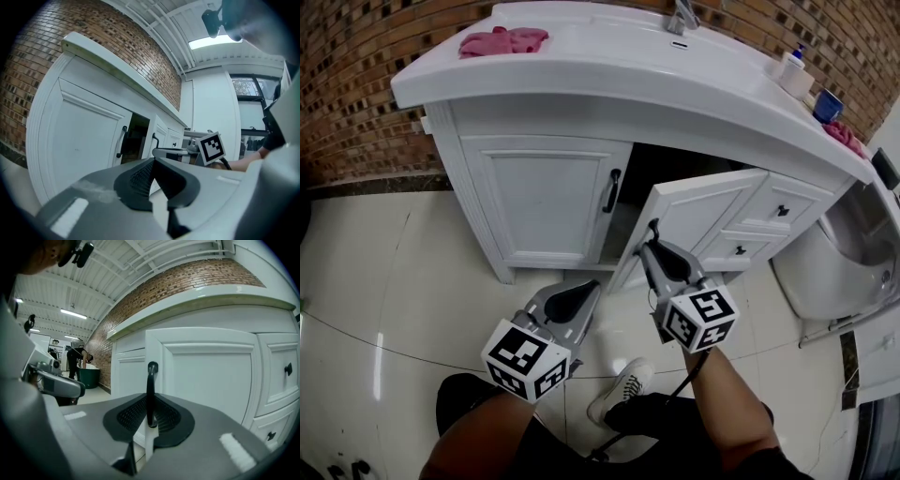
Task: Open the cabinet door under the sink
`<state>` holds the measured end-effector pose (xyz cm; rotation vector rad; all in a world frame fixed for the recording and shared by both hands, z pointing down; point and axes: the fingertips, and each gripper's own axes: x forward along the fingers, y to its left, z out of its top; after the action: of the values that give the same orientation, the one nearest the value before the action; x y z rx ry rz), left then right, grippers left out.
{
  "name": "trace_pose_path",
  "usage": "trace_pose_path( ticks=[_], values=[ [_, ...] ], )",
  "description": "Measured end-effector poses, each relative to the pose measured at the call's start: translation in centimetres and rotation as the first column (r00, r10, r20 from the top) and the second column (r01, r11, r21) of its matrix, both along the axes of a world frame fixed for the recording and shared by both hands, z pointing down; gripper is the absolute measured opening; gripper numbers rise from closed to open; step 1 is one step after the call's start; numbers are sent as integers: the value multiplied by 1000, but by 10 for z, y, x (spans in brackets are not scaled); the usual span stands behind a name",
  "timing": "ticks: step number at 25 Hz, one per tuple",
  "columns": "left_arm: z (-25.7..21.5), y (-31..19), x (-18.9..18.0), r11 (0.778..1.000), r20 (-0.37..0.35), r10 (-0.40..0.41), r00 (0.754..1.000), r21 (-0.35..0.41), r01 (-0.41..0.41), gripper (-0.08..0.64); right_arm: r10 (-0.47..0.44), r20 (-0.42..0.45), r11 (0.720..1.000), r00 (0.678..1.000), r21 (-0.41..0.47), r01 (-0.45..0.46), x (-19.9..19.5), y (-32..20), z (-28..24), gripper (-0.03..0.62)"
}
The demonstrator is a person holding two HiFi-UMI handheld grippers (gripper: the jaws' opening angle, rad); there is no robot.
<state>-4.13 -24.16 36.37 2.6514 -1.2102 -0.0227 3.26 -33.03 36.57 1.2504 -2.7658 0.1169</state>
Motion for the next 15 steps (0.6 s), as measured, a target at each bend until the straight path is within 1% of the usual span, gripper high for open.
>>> trace_pose_path(
  ticks=[7,15],
  values=[
    [-12,18,10,1000,-11,4,1000,11,-4,3,-12,-8,1000,1000,-4,12,13,18,1,48],
    [-29,41,24,999,-7,9,1000,37,-8,3,-12,-10,1000,1000,-6,12,30,39,2,48]
  ],
)
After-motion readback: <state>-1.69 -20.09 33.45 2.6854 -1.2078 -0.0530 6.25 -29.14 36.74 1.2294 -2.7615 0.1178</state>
